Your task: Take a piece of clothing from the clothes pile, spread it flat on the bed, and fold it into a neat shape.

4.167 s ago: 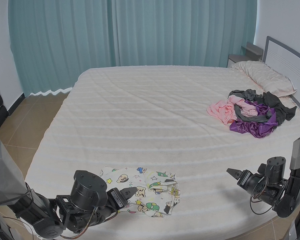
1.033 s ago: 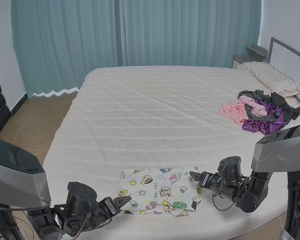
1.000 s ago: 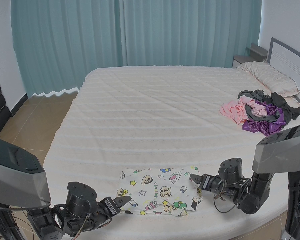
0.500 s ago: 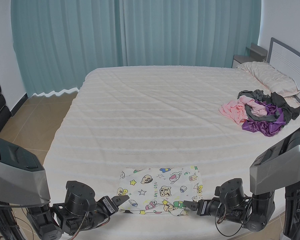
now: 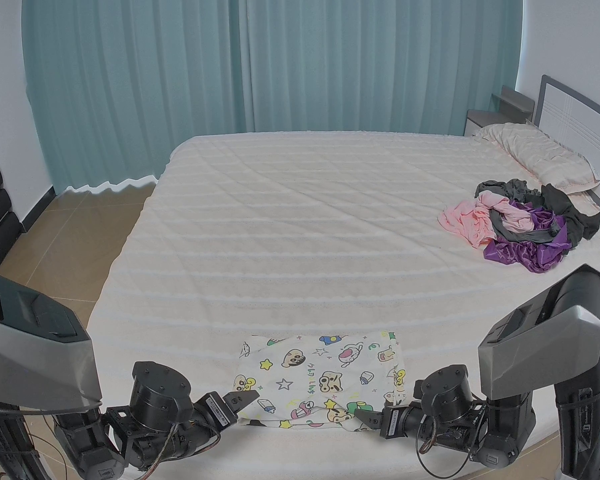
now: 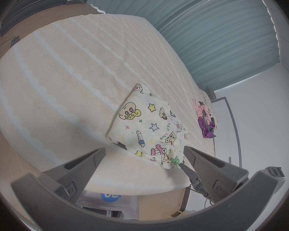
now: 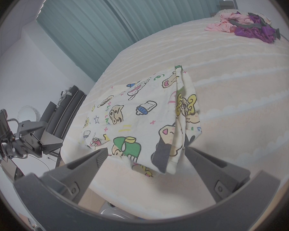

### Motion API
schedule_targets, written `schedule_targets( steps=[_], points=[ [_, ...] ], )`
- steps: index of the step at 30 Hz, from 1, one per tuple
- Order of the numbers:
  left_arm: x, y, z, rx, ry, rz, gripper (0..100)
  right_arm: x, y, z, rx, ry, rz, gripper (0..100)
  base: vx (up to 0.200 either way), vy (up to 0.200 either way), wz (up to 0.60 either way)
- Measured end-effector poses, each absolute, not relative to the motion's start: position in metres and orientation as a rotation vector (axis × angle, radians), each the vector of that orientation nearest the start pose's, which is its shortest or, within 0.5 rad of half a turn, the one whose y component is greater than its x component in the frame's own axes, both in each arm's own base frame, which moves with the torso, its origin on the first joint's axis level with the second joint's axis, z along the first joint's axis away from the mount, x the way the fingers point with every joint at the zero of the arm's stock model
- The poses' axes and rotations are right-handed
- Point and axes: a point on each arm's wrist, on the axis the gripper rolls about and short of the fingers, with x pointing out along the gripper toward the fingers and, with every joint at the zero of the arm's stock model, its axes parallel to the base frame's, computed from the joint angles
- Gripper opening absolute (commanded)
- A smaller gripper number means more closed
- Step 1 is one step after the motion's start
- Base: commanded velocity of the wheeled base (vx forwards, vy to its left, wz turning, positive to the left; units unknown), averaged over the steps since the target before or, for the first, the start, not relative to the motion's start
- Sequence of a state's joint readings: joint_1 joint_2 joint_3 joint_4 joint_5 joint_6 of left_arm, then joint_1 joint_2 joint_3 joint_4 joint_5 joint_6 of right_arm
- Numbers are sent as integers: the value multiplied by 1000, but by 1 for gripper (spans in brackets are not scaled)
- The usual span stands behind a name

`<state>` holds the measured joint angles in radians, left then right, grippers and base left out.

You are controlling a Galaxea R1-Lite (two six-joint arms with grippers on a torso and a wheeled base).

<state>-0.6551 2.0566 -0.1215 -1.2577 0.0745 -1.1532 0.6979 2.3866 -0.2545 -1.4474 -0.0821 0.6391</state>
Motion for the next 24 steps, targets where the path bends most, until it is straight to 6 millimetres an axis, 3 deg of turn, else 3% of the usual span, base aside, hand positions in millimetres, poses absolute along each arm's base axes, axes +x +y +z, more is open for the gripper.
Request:
schedule_targets(
  steps=[13, 24],
  points=[
    [182, -138, 11, -836, 867, -121, 100, 205, 167, -48, 316, 795, 325, 0, 0, 0, 0],
    [182, -138, 11, -836, 867, -121, 100, 186, 137, -37, 298, 859, 287, 0, 0, 0, 0]
  ],
)
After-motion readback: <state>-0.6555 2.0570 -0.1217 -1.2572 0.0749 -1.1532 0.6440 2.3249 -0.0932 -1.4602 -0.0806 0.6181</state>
